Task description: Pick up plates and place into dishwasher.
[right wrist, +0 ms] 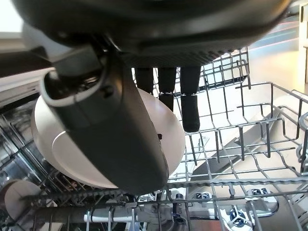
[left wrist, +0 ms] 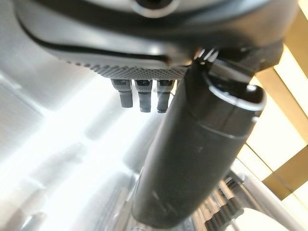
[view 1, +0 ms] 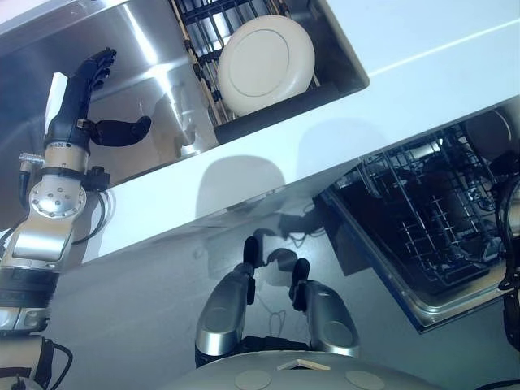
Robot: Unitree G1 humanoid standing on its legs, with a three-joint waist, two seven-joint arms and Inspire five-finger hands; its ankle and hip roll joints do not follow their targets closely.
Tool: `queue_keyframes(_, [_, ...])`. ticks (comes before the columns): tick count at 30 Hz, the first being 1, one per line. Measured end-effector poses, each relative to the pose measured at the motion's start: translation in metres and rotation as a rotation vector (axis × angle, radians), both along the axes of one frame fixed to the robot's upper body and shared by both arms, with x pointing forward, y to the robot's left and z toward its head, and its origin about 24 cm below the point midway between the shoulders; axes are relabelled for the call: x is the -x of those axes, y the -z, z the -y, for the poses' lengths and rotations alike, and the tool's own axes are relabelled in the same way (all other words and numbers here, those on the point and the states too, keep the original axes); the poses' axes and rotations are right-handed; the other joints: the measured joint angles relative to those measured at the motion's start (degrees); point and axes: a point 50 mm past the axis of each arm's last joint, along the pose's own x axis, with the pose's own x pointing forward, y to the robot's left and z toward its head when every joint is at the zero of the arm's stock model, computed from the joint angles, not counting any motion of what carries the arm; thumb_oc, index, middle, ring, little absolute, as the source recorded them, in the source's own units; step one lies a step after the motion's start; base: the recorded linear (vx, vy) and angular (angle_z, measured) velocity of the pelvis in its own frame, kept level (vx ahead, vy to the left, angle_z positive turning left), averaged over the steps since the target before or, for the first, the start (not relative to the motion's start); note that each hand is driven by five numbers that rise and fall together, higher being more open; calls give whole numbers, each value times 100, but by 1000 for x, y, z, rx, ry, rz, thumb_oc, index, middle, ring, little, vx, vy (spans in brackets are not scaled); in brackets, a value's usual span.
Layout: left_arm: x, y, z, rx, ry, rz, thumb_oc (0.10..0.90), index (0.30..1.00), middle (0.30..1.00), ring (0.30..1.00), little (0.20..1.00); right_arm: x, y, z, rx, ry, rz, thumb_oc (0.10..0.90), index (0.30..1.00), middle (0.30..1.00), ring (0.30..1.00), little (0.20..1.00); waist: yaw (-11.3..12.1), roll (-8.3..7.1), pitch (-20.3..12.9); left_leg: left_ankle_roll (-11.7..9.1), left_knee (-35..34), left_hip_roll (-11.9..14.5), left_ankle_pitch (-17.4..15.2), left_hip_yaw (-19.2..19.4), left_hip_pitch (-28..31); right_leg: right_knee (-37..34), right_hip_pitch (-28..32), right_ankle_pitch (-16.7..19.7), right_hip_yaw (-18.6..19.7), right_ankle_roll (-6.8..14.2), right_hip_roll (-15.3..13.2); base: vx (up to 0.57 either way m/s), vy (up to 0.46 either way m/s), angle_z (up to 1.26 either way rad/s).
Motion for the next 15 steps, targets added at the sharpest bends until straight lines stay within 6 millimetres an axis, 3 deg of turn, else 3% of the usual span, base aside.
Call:
queue_keyframes(7, [0,-1,1,-2,12,-3,800,900,900,900,900,8,9,2,-7,-20,-55,800,900,900,900,900,-40,-10,2,7,-5,-3,-1,-29,60,-52,96,5,33,1,12,13,44,2])
queue_keyframes(15, [5,14,0,21,18,-42,800,900,900,900,900,13,25,-23,-18,-213,-48,800,900,900,900,900,-195,-62,-14,20,-379,37,-5,167,650,-350,529,59,222,32,53,6,87,-14])
